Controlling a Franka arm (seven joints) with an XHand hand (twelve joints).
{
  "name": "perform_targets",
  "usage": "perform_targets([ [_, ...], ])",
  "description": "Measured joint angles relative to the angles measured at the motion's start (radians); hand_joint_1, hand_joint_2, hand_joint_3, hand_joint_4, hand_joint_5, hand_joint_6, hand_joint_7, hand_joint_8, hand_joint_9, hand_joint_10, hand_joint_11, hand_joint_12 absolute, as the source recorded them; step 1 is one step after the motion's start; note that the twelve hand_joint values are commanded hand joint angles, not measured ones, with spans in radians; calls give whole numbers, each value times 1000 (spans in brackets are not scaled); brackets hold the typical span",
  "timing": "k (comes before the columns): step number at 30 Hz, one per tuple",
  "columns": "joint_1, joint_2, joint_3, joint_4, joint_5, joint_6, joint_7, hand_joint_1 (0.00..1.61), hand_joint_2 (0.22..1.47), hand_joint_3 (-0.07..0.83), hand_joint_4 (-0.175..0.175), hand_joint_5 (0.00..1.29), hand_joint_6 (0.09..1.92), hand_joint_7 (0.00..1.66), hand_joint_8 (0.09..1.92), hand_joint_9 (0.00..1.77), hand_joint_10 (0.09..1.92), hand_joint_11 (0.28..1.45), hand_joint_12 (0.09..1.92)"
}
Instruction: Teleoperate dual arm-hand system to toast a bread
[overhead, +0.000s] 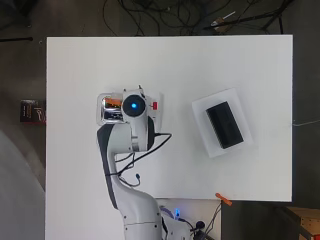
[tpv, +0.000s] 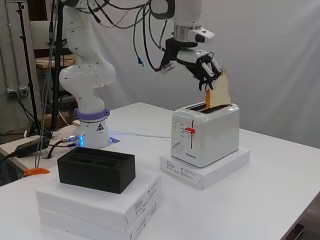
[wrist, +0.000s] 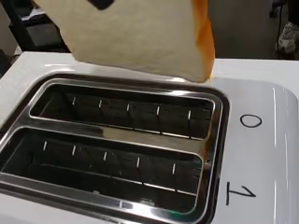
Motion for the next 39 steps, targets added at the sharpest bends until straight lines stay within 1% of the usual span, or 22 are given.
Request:
perform_targets([
  [1, 0, -1, 2, 6, 2, 1, 2, 1221, 1136, -2, -145, 776, 1238, 1202, 623, 1403, 87, 764, 295],
  [2, 1, -1, 3, 13, 0, 0, -3, 1236, 1131, -2, -162, 775, 1228, 1197, 661, 1425, 87, 770, 340],
  [4, 2, -4, 7, 10, 1, 4, -12, 1248, 1126, 2, -173, 773, 1207, 1193, 702, 1464, 87, 735, 538],
  [6, 4, -5, 10, -12, 11, 7, -19, 1249, 1127, 2, -175, 765, 1222, 1194, 695, 1464, 87, 701, 640],
  [9, 5, 0, 14, -20, 15, 5, -30, 1249, 1129, 1, -175, 758, 1232, 1196, 688, 1460, 87, 685, 673],
  [12, 7, 29, 17, 6, 6, -33, -54, 1249, 1130, 1, -175, 752, 1238, 1197, 684, 1454, 87, 677, 675],
  [16, 9, 74, 24, 58, -21, -93, -63, 1242, 1146, 0, -175, 716, 1278, 1164, 743, 1452, 87, 674, 815],
  [19, 11, 105, 29, 93, -37, -142, -61, 1241, 1148, 0, -175, 711, 1282, 1159, 752, 1457, 87, 665, 895],
  [22, 14, 85, 40, 85, -65, -124, -55, 1243, 1144, 0, -175, 719, 1275, 1169, 733, 1460, 87, 667, 956],
  [26, 18, 54, 52, 62, -87, -93, -46, 1245, 1138, -1, -175, 732, 1264, 1186, 700, 1466, 87, 665, 984],
  [32, 16, 67, 41, 55, -86, -104, -62, 1247, 1134, 0, -175, 739, 1256, 1198, 676, 1473, 87, 663, 998],
  [34, 15, 72, 33, 54, -80, -112, -64, 1242, 1145, 1, -175, 717, 1270, 1166, 745, 1470, 87, 654, 961],
  [35, 15, 77, 31, 54, -79, -112, -69, 1124, 1174, -1, -49, 735, 1278, 1191, 584, 1470, 87, 654, 947],
  [36, 15, 85, 30, 56, -79, -117, -74, 1031, 1195, 0, 52, 754, 1280, 1241, 385, 1466, 87, 654, 931],
  [37, 15, 95, 28, 62, -80, -128, -81, 1093, 1177, -1, -14, 751, 1272, 1234, 455, 1460, 87, 660, 900],
  [38, 15, 105, 28, 70, -84, -143, -85, 1153, 1169, 1, -83, 727, 1304, 1192, 583, 1436, 87, 663, 876],
  [39, 15, 112, 29, 78, -93, -162, -87, 811, 1146, -1, -87, 588, 942, 1019, 441, 1288, 87, 632, 699],
])
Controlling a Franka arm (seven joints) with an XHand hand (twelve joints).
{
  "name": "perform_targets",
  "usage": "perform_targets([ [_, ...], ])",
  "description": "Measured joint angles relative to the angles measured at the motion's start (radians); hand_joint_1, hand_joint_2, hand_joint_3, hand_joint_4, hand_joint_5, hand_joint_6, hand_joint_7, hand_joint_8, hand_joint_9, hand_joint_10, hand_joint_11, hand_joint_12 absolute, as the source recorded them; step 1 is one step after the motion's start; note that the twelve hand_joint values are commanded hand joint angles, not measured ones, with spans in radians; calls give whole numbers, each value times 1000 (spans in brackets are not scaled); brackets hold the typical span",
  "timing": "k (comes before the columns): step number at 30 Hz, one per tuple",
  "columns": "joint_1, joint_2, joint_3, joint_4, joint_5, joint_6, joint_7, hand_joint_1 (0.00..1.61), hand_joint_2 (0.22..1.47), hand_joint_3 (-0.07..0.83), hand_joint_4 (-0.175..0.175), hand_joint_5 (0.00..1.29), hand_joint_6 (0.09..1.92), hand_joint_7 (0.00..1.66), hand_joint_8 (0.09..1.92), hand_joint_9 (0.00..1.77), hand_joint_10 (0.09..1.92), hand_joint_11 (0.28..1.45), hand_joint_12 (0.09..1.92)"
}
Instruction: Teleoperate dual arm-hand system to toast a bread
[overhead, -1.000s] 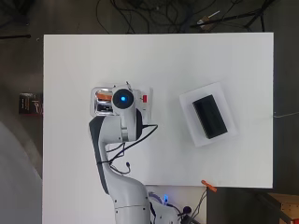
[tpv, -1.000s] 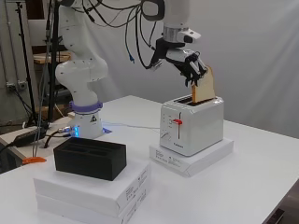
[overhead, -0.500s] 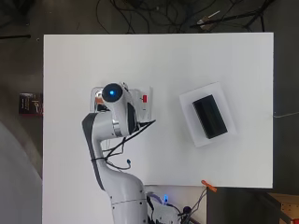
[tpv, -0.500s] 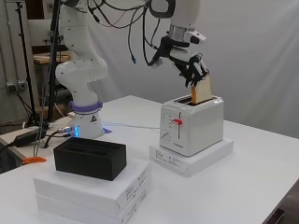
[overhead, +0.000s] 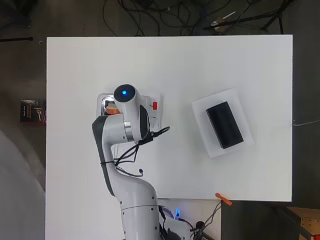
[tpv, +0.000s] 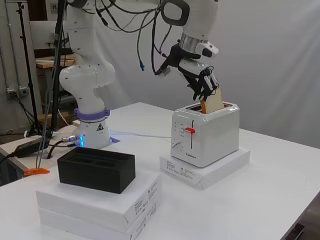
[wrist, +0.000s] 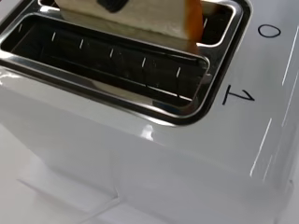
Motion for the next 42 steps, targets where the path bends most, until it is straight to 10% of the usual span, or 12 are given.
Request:
perform_targets([
  [2, 2, 25, -2, 18, -16, -67, 12, 241, 948, -13, -49, 278, 299, 588, 141, 841, 87, 586, 270],
  [4, 6, 70, 8, 59, -21, -146, 61, 56, 868, -6, -8, 247, 87, 476, 87, 697, 87, 582, 87],
  [9, -27, 106, 52, 130, -32, -167, 190, 0, 832, -5, 51, 272, 87, 377, 87, 545, 87, 512, 87],
  [21, -62, -58, -160, -125, 0, 226, 322, 36, 1022, 19, 7, 216, 87, 244, 87, 324, 87, 392, 87],
  [32, -84, -29, -235, -276, 48, 375, 363, 0, 993, -2, 31, 382, 87, 282, 87, 343, 87, 399, 87],
  [42, -81, 45, -215, -278, 100, 409, 339, 13, 999, 0, 163, 997, 87, 763, 87, 1142, 111, 627, 87],
])
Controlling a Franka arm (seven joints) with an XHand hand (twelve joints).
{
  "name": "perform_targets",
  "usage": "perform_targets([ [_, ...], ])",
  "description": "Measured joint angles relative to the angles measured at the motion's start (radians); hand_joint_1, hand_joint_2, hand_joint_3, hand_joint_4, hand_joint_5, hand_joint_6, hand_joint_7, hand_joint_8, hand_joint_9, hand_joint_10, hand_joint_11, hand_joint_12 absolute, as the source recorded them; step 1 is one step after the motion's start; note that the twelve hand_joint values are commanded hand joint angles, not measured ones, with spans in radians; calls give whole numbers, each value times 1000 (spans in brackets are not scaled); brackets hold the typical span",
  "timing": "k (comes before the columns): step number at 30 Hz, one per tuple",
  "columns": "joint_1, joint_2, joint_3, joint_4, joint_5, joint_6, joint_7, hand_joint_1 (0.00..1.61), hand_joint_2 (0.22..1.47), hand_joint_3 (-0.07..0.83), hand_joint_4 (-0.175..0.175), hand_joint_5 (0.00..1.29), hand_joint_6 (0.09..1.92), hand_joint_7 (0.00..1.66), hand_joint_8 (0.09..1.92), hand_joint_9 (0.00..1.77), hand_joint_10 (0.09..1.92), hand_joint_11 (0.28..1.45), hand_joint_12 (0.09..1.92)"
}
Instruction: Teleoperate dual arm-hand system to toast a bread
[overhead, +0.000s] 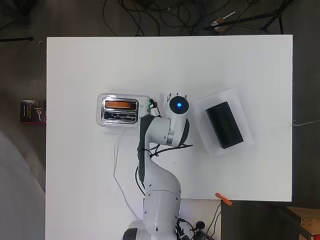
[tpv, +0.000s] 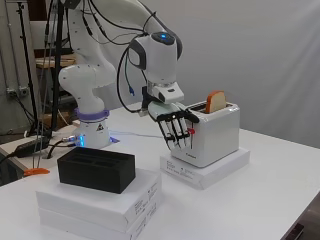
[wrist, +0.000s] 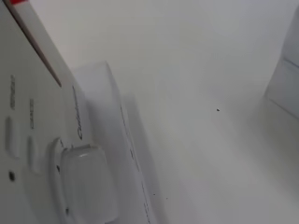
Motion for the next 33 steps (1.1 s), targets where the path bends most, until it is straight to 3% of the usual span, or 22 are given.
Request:
perform_targets([
  [1, 0, 9, 5, 1, -2, 6, 5, 13, 1005, -1, 169, 1053, 87, 804, 87, 1180, 208, 646, 87],
  [3, 1, 14, 12, 3, -13, 10, 31, 5, 1011, 0, 175, 1097, 87, 778, 87, 1095, 170, 601, 87],
  [5, 2, 19, 18, 5, -21, 11, 67, 1, 1011, 0, 175, 1040, 87, 691, 87, 860, 87, 517, 87],
  [7, 2, 26, 18, 10, -17, 5, 96, 0, 1016, 2, 175, 1026, 87, 670, 87, 779, 87, 483, 87],
  [10, 1, 31, 15, 27, -5, -17, 95, 0, 1034, 1, 175, 1173, 87, 869, 87, 995, 87, 488, 87],
  [13, 1, 35, 14, 31, -10, -18, 99, 0, 1044, 3, 175, 1214, 95, 842, 87, 1031, 87, 485, 87],
  [15, 2, 37, 16, 29, -22, -18, 127, 0, 1044, 2, 175, 1115, 87, 765, 87, 989, 87, 483, 87],
  [19, 51, 6, -22, 28, -71, -19, 174, 0, 1041, 0, 175, 838, 87, 516, 87, 592, 87, 466, 87],
  [24, 225, -9, -208, 26, -91, -20, 169, 52, 1036, -2, 175, 727, 87, 381, 87, 422, 87, 451, 87],
  [26, 308, 5, -306, 24, -107, -23, 192, 74, 1028, -3, 175, 721, 87, 395, 87, 461, 87, 462, 87],
  [30, 613, -49, -633, 22, -207, -30, 268, 92, 1017, -1, 162, 696, 87, 456, 87, 794, 87, 576, 87],
  [33, 937, -142, -925, 21, -286, -33, 326, 100, 1014, -1, 152, 693, 87, 574, 87, 935, 87, 625, 87],
])
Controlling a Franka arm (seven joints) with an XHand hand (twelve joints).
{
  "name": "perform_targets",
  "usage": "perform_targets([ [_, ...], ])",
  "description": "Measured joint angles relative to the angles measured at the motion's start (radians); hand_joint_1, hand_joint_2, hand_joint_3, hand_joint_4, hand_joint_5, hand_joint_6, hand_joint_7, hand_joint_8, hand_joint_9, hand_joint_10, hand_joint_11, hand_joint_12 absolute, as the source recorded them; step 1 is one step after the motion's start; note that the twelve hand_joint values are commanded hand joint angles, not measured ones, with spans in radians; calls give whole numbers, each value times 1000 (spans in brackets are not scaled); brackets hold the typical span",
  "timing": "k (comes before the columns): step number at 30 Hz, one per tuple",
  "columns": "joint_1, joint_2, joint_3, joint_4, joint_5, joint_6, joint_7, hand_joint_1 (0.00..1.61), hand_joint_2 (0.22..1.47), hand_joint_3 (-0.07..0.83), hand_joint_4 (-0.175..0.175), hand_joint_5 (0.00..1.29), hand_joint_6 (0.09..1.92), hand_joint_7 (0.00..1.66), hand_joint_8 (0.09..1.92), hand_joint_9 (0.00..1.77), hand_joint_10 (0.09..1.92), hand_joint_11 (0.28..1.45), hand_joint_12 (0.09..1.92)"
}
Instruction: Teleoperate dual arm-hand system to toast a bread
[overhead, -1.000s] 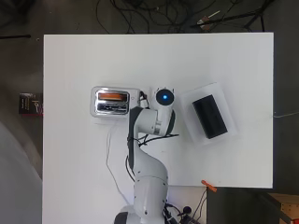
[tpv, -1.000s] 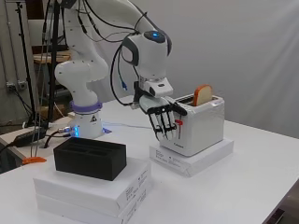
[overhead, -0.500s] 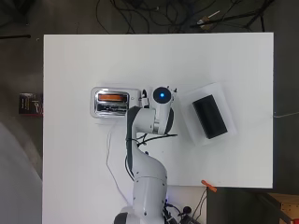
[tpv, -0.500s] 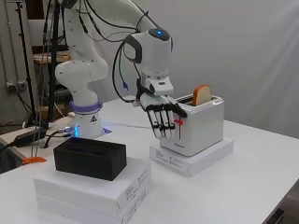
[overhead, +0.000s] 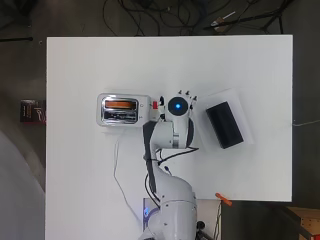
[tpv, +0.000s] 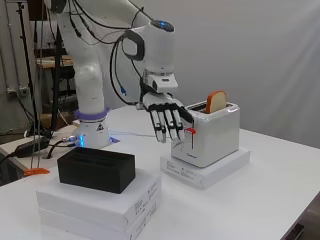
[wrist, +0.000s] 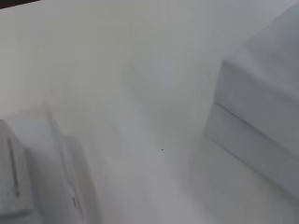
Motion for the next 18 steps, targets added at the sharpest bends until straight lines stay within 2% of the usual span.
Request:
perform_targets([
  [4, 424, -112, -385, -2, -77, 2, 49, 111, 1026, 2, 142, 712, 87, 738, 87, 1022, 87, 650, 87],
  [5, 503, -133, -461, -2, -93, 2, 56, 112, 1030, 4, 144, 713, 87, 730, 87, 983, 87, 626, 87],
  [9, 686, -196, -648, -1, -144, 6, 63, 111, 1032, 2, 160, 691, 87, 469, 87, 602, 87, 477, 87],
  [10, 699, -201, -661, -1, -148, 6, 60, 114, 1040, 2, 150, 682, 87, 609, 87, 732, 87, 529, 87],
  [11, 704, -203, -667, 0, -150, 5, 56, 136, 1047, 5, 135, 677, 87, 759, 559, 819, 726, 649, 147],
  [12, 705, -205, -668, -1, -152, 6, 55, 169, 1049, 4, 126, 691, 87, 822, 1142, 889, 1260, 652, 527],
  [13, 706, -207, -669, -3, -154, 6, 61, 194, 1050, 2, 121, 700, 87, 801, 1479, 890, 1584, 606, 784],
  [14, 708, -211, -671, -6, -153, 7, 71, 215, 1050, 1, 111, 673, 87, 764, 1494, 848, 1646, 578, 842],
  [16, 718, -222, -691, -10, -146, 2, 80, 245, 1045, 0, 96, 630, 87, 759, 1292, 806, 1532, 595, 727],
  [18, 736, -242, -726, -18, -145, 1, 74, 263, 1040, 0, 89, 608, 87, 771, 1197, 803, 1449, 624, 630],
])
